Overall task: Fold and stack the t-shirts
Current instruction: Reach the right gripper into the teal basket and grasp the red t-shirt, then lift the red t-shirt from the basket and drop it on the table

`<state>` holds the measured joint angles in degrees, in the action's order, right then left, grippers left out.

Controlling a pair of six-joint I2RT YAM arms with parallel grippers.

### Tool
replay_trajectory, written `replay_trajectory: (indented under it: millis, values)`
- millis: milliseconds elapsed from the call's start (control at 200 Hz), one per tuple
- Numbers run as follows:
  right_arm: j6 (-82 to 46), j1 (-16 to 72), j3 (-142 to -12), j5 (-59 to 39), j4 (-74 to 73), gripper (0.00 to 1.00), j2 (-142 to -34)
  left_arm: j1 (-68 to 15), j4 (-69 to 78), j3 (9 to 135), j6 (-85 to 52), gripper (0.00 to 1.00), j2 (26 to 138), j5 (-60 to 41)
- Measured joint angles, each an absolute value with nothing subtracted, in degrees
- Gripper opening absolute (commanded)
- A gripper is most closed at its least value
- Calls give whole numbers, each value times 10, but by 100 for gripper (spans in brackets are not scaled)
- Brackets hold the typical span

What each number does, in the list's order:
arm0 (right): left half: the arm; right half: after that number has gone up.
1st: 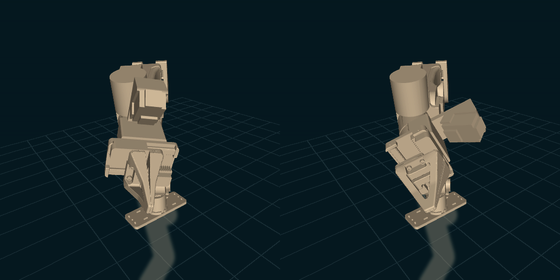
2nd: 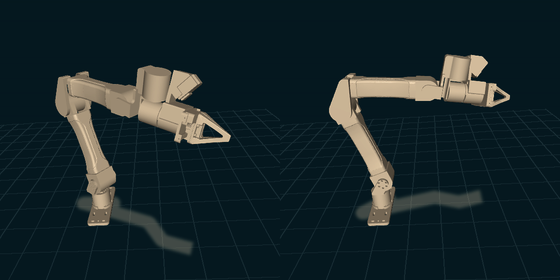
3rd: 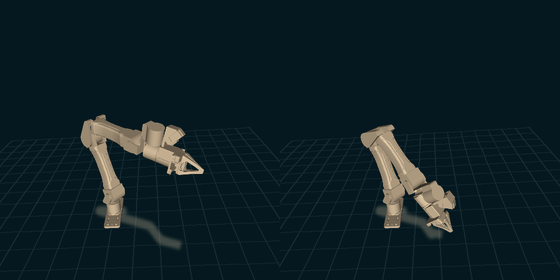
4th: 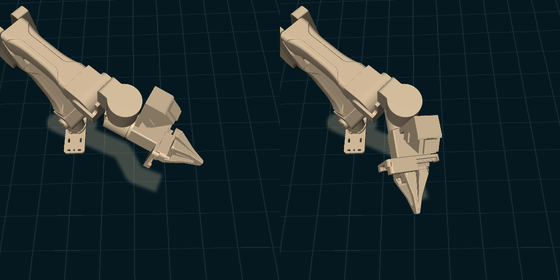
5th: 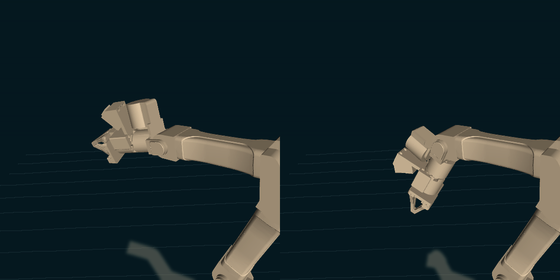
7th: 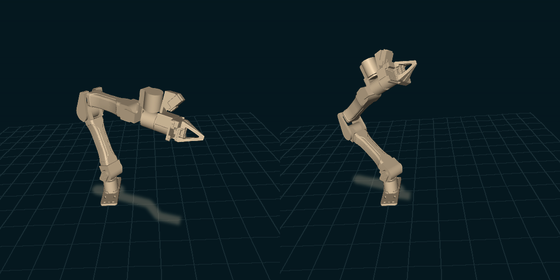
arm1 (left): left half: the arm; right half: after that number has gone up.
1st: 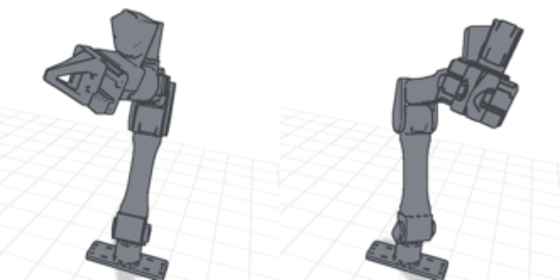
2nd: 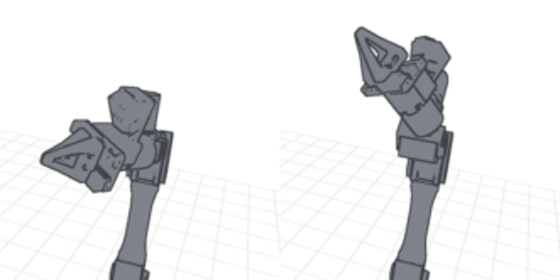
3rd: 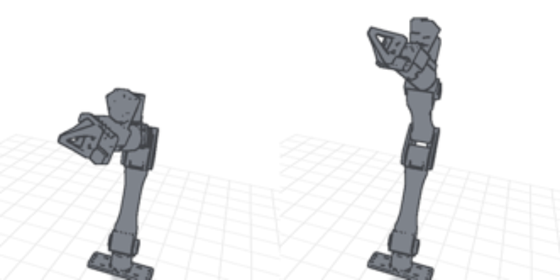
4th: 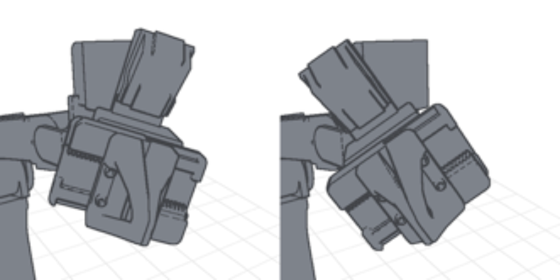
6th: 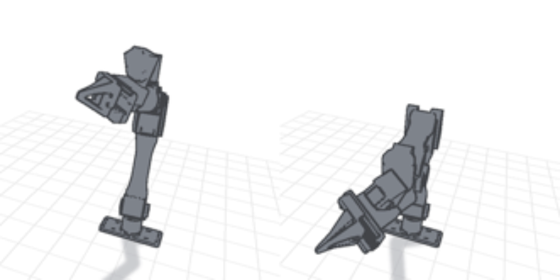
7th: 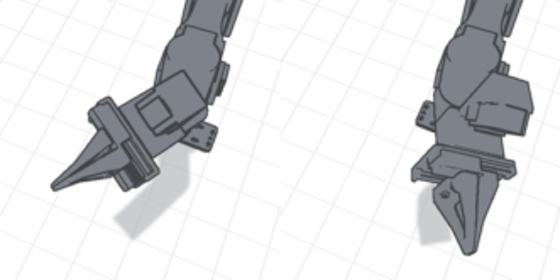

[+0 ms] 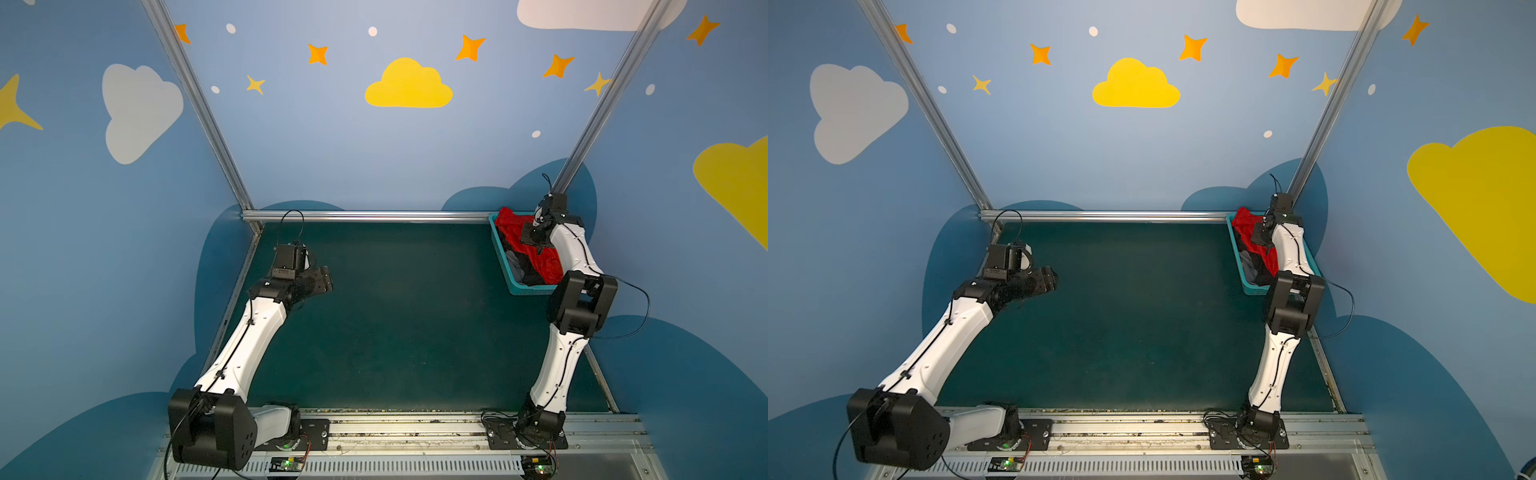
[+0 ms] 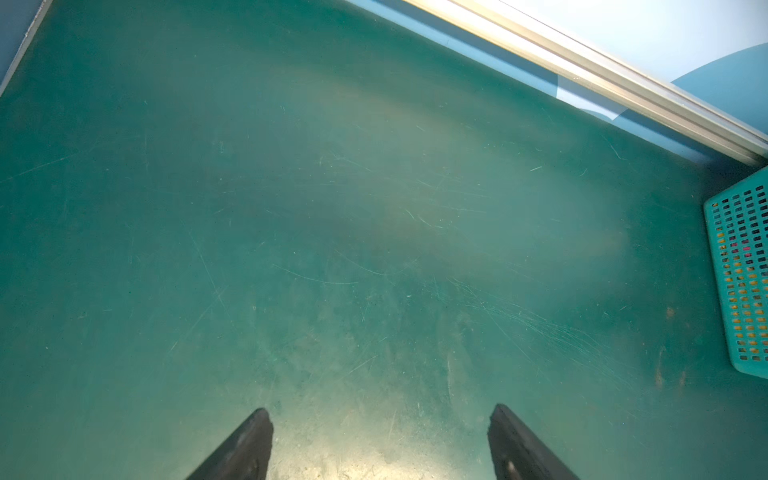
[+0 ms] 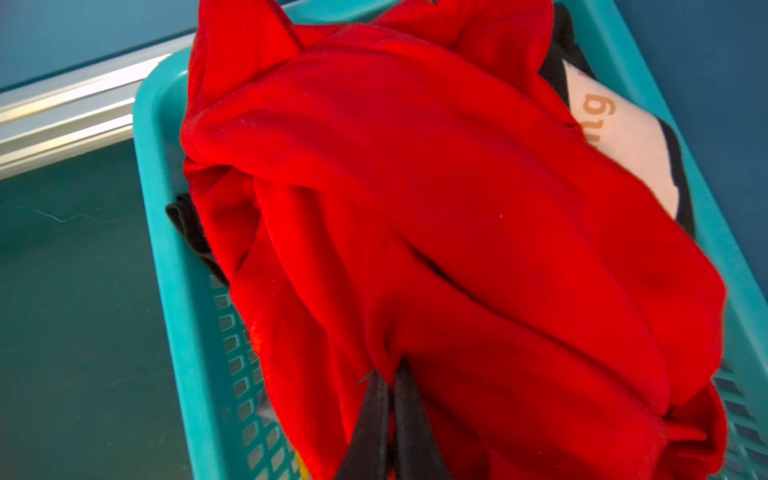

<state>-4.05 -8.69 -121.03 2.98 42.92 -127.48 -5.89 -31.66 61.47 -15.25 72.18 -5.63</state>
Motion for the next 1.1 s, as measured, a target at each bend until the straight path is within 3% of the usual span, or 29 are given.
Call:
replay_trajectory:
  millis: [195,606,1102]
  values:
    - [-40,-79,-1138,17,404,0,-1221,-59,-317,615,-152,81,721,-57]
    - [-38,17,-914,45,297,0,-918,-61,-317,612,-153,79,686,-64]
    - [-34,141,-919,-59,278,0,-740,-63,-306,601,-158,75,664,-72]
